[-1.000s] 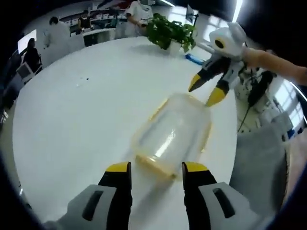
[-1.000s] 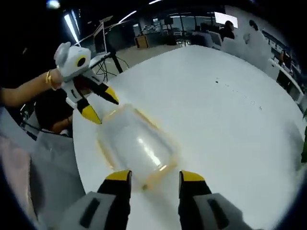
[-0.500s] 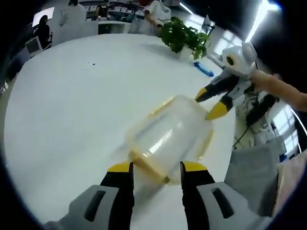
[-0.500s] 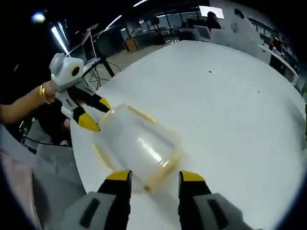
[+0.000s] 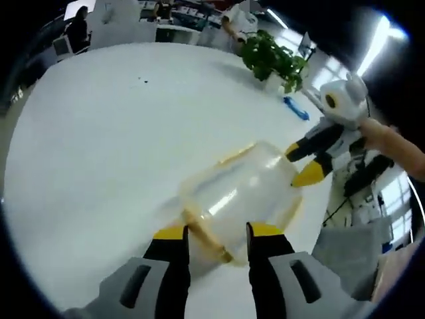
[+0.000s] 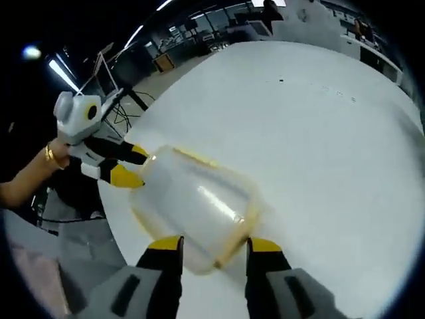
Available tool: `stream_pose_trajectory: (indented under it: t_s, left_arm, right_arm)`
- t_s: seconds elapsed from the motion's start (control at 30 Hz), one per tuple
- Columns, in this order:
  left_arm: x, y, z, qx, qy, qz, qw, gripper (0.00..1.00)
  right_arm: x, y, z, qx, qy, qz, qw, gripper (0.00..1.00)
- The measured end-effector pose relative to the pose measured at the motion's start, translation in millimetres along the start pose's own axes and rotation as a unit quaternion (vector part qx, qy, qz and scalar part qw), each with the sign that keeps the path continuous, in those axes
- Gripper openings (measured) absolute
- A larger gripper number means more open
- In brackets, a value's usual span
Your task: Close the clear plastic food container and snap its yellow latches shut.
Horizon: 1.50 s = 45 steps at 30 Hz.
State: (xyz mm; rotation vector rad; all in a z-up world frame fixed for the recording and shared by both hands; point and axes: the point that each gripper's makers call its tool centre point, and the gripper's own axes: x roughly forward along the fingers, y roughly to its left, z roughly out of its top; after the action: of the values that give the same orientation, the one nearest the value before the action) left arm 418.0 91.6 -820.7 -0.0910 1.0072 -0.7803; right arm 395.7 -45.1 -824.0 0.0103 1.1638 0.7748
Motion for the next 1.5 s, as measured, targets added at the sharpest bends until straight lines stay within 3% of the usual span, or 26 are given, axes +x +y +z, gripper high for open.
stream_pose_trajectory:
  t_s: [0.37,0.4,0.43,0.47,0.5,0.57,0.9,1.03,1.07,1.4,1.5]
  left_arm:
    - [-1,-1.6,0.3,-0.016,-0.006,0.001,0.9998,0.26]
    - [-1,-1.5,0.3,-0.021,-0.006,0.002,0.9998,0.26]
    - [1,-6.6,12.3,-0.034,-0.034,-0.01,0.9988,0.24]
    - [-8,-2.8,6.3,-0.055,-0.015,0.006,0.9984,0.23]
    - [-5,-2.6,8.8,-0.061,-0.024,0.007,0.9978,0.23]
    - [0,-3.6,6.5,-0.046,-0.023,0.01,0.9986,0.23]
    - [1,-0.3,2.1,-0.045,-0.013,0.017,0.9988,0.23]
    - [1,0.1,1.9,-0.045,-0.014,0.015,0.9988,0.23]
    - [2,-0.1,1.3,-0.043,-0.011,0.017,0.9989,0.23]
    - [1,1.2,2.7,-0.028,-0.015,0.021,0.9993,0.23]
    - [0,-0.1,3.6,0.001,-0.018,0.029,0.9994,0.24]
  right_arm:
    - [1,2,-1.0,0.011,0.01,0.001,0.9999,0.33]
    - [2,1,0.1,0.017,0.007,-0.003,0.9998,0.33]
    - [2,2,2.4,0.027,0.006,-0.008,0.9996,0.33]
    - [2,3,4.1,0.042,0.006,-0.016,0.999,0.33]
    - [2,4,4.3,0.03,0.008,-0.017,0.9994,0.33]
    - [1,3,2.5,0.036,0.004,-0.015,0.9992,0.32]
    - [1,2,0.9,0.049,0.01,-0.019,0.9986,0.32]
    - [1,3,-0.6,0.046,0.001,-0.006,0.9989,0.31]
    - [3,11,0.3,0.04,-0.002,0.023,0.9989,0.3]
    - [3,3,2.0,0.043,-0.004,0.006,0.9991,0.31]
    - [1,3,0.2,0.043,-0.014,0.004,0.999,0.32]
